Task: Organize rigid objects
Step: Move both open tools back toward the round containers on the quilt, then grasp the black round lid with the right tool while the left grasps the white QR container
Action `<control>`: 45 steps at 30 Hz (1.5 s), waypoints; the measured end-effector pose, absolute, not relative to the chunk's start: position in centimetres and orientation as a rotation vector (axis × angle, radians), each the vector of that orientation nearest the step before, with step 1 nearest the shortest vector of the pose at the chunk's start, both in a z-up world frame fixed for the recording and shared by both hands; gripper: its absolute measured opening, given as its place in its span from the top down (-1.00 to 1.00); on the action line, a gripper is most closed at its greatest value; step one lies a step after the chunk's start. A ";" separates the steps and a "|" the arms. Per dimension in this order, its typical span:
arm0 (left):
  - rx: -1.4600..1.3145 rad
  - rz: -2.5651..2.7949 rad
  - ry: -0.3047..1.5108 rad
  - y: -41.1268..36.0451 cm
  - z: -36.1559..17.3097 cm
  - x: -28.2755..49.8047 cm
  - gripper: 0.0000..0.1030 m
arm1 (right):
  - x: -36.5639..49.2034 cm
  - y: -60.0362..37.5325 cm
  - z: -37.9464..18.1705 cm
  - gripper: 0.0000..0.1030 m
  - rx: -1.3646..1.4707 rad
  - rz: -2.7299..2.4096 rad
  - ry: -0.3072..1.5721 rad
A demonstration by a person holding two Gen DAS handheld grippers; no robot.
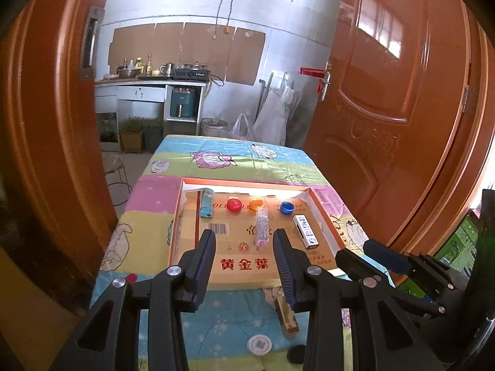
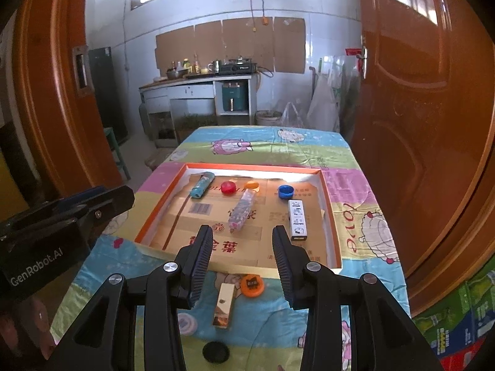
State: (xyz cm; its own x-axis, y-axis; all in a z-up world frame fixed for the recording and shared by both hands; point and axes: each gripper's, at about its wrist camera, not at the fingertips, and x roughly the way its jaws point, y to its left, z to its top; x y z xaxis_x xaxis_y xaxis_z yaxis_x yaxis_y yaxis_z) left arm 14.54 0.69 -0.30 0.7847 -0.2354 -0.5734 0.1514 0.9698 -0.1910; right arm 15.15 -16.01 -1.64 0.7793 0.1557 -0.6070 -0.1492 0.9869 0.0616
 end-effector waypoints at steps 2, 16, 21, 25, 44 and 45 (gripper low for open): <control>-0.138 -0.207 0.634 0.9 -0.2 13.9 0.25 | 14.5 -16.0 -1.5 0.20 0.011 0.164 0.656; -0.159 -0.224 0.651 2.5 -2.3 10.1 0.25 | 10.3 -16.7 -4.2 0.16 0.014 0.181 0.692; -0.156 -0.267 0.690 2.3 -4.8 9.3 0.25 | 9.0 -16.2 -7.8 0.11 -0.003 0.222 0.756; -0.159 -0.291 0.734 2.0 -7.0 9.0 0.25 | 8.4 -15.6 -10.8 0.11 -0.010 0.243 0.807; -0.128 -0.367 0.836 0.8 -11.6 9.5 0.25 | 10.3 -13.9 -14.8 0.41 -0.077 0.259 0.855; -0.122 -0.374 0.841 0.5 -11.8 9.6 0.25 | 10.4 -14.1 -14.8 0.41 -0.064 0.262 0.856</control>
State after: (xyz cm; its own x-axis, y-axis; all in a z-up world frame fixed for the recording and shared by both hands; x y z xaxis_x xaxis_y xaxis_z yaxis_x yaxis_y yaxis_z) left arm 9.61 0.47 -11.75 0.6055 -0.3705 -0.7043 0.2753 0.9279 -0.2514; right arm 10.37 -14.09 -14.82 0.6256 0.2026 -0.7533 -0.2542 0.9659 0.0487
